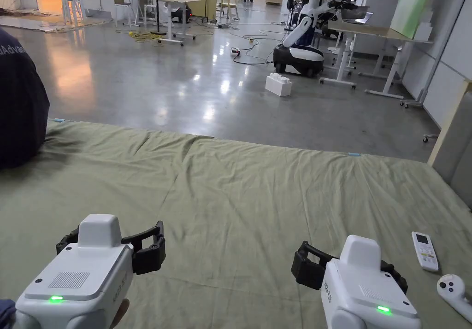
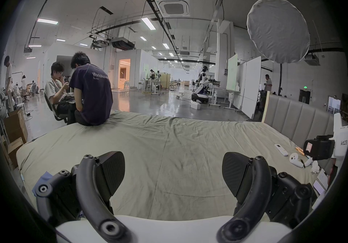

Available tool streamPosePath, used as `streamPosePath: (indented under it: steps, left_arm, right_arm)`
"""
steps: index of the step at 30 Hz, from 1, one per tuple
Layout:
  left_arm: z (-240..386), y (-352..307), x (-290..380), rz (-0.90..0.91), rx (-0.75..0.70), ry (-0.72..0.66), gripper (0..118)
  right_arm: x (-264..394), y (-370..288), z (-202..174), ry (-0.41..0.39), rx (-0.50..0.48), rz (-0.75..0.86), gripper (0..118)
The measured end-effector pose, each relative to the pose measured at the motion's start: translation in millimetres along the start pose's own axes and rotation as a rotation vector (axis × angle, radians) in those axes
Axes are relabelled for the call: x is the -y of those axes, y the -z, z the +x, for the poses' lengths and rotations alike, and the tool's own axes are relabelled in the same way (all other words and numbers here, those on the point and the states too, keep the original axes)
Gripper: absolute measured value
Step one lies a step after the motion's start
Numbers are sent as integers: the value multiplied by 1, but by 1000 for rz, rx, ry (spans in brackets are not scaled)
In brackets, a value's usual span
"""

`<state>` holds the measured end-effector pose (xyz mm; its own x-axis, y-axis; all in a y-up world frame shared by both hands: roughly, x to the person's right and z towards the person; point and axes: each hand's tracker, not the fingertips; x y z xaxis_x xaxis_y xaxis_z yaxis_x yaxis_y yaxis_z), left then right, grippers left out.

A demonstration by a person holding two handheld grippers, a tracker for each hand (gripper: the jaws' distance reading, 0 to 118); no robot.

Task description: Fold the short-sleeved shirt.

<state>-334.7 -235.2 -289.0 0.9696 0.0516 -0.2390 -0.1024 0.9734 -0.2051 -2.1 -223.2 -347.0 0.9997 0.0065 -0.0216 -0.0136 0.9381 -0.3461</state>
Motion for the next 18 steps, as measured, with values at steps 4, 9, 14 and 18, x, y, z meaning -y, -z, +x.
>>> streamPosePath:
  steps: [4,9,14,18]
  left_arm:
    - [2,1,-1,1,-5,4,105]
    - [3,1,-2,23,-7,-12,105]
    - [4,4,-1,9,-43,19,105]
    - [1,6,0,11,-41,4,105]
  right_arm:
    - [-2,4,4,13,-11,-11,118]
    - [-4,11,10,33,-16,-20,118]
    - [-3,15,15,77,-7,-58,118]
    - [-3,12,13,49,14,-45,118]
